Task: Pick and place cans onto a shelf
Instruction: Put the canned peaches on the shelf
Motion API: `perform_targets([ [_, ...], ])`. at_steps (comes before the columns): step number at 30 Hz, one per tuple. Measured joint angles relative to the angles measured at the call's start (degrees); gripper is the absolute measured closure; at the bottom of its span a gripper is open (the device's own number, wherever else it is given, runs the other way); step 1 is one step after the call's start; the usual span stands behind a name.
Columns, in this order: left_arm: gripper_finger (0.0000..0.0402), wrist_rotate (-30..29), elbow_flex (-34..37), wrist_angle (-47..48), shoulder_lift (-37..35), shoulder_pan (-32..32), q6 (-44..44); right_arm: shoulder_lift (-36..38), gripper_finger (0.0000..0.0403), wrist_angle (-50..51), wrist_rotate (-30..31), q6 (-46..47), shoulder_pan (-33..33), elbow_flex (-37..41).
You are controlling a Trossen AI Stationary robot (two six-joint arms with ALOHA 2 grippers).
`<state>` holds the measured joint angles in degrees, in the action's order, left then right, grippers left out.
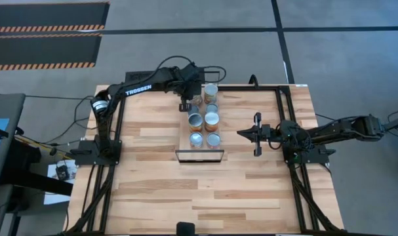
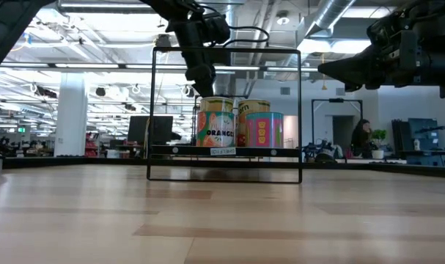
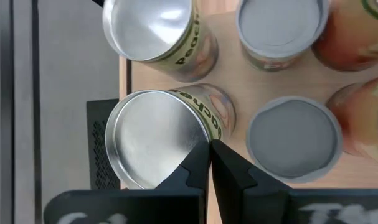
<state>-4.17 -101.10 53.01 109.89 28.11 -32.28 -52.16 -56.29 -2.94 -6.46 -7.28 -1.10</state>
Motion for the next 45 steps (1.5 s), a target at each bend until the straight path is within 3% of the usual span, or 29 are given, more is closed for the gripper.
perform_targets([
  [26,0.0401,-2.27,0.02,-0.99,2.23,-0.49,0.58,0.0,0.0395,-0.42,-0.07,0.0,0.01,0.0],
  [45,0.0361,-2.25,0.02,-2.48,2.23,-0.54,0.58,0.0,0.0395,-0.39,-0.04,0.0,0.01,0.0],
])
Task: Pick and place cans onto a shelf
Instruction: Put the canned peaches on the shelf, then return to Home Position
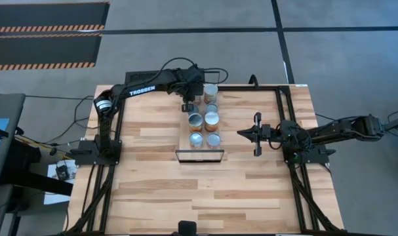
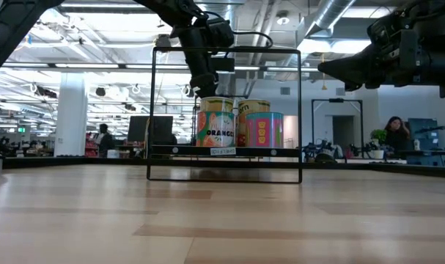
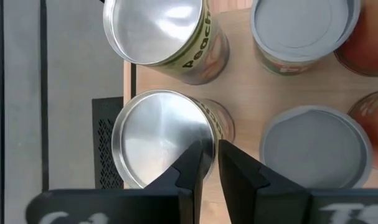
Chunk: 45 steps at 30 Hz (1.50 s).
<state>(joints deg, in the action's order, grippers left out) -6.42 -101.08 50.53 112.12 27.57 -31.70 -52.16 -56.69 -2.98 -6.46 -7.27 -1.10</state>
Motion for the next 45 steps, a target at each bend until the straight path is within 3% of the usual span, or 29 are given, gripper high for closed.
perform_targets([
  [8,0.0362,4.49,0.0,-1.64,-1.28,0.2,1.83,0.02,0.0395,0.0,0.0,-0.04,0.0,0.0],
  [17,0.0399,9.46,3.19,-7.48,-7.22,0.09,4.42,0.09,0.0395,-0.15,0.02,-0.65,0.0,-0.02],
  [23,0.0401,10.33,18.52,-20.78,-16.68,-0.65,6.62,0.11,0.0395,-0.19,0.0,-0.66,0.0,-0.02],
  [34,0.0401,11.96,52.87,-46.77,-41.16,-2.75,14.83,0.11,0.0395,-0.43,0.02,0.14,-0.02,-0.02],
  [45,0.0401,14.16,77.81,-61.24,-62.79,-2.84,24.75,1.5,0.0399,5.25,0.0,5.1,-3.38,-0.04],
])
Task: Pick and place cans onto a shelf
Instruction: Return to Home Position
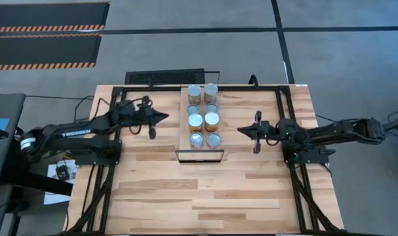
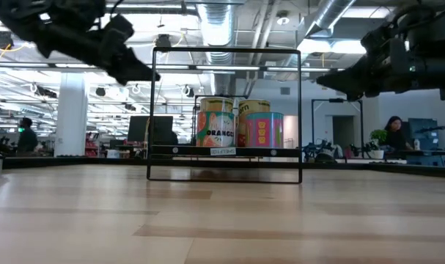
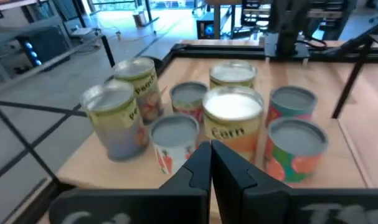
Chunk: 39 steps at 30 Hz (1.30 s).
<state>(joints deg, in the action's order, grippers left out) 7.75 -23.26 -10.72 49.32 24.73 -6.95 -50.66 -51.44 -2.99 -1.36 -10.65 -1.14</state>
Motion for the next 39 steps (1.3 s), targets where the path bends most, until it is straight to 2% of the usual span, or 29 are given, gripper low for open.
perform_targets([
  [9,0.0401,3.61,8.26,-0.46,-12.28,0.02,3.45,7.53,0.04,11.44,0.02,-0.14,-5.71,-0.05],
  [17,0.0401,4.01,13.82,-0.32,-20.06,0.02,5.88,18.36,0.0402,26.42,3.27,-0.38,-5.56,0.06],
  [30,0.0401,3.52,22.53,1.41,-37.57,0.02,9.85,29.14,0.0403,33.07,3.57,-1.79,-5.58,0.67],
  [35,0.0401,2.28,22.58,8.05,-44.94,0.02,10.37,31.25,0.0403,33.54,5.57,-2.31,-5.58,0.72],
  [39,0.0401,2.01,22.58,7.49,-49.41,0.02,10.01,32.51,0.0403,34.23,6.46,-2.01,-5.46,0.74],
])
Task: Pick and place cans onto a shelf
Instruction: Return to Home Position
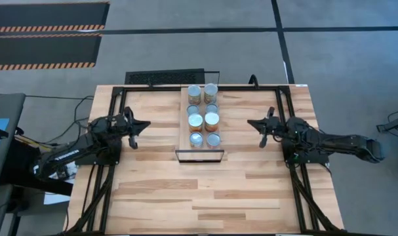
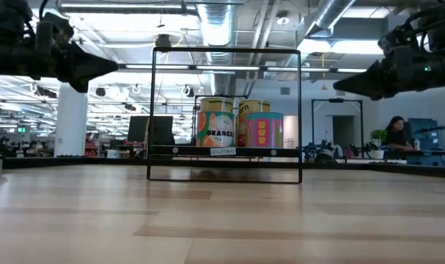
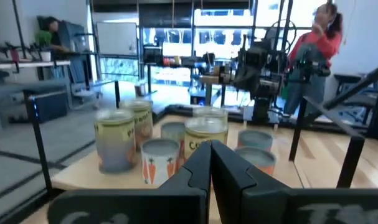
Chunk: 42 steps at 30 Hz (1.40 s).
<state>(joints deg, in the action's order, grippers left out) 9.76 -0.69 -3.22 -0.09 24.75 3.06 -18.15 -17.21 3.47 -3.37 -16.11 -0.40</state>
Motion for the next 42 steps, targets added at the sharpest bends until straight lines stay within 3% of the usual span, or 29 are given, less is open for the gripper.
perform_targets([
  [6,0.0401,-0.09,0.0,0.28,0.18,0.0,0.29,5.56,0.0403,4.37,4.91,1.07,3.07,0.04],
  [13,0.0401,-0.21,0.02,0.17,0.27,0.0,0.52,18.2,0.0403,12.68,14.84,-2.53,10.02,0.07],
  [16,0.0401,-1.44,0.02,0.46,0.32,0.0,0.2,18.01,0.0403,12.3,14.58,-4.61,12.32,0.07],
  [30,0.0401,-0.69,0.04,0.36,0.45,-0.02,1.67,13.67,0.0374,14.03,10.66,1.7,12.6,0.11],
  [38,0.0401,-4.47,0.04,0.79,0.45,-0.02,-4.98,12.87,0.0371,14.16,10.67,1.85,12.6,0.11],
  [42,0.0401,-5.9,0.06,1.13,0.45,-0.02,-4.06,12.92,0.0372,14.16,10.68,1.85,12.6,0.11],
])
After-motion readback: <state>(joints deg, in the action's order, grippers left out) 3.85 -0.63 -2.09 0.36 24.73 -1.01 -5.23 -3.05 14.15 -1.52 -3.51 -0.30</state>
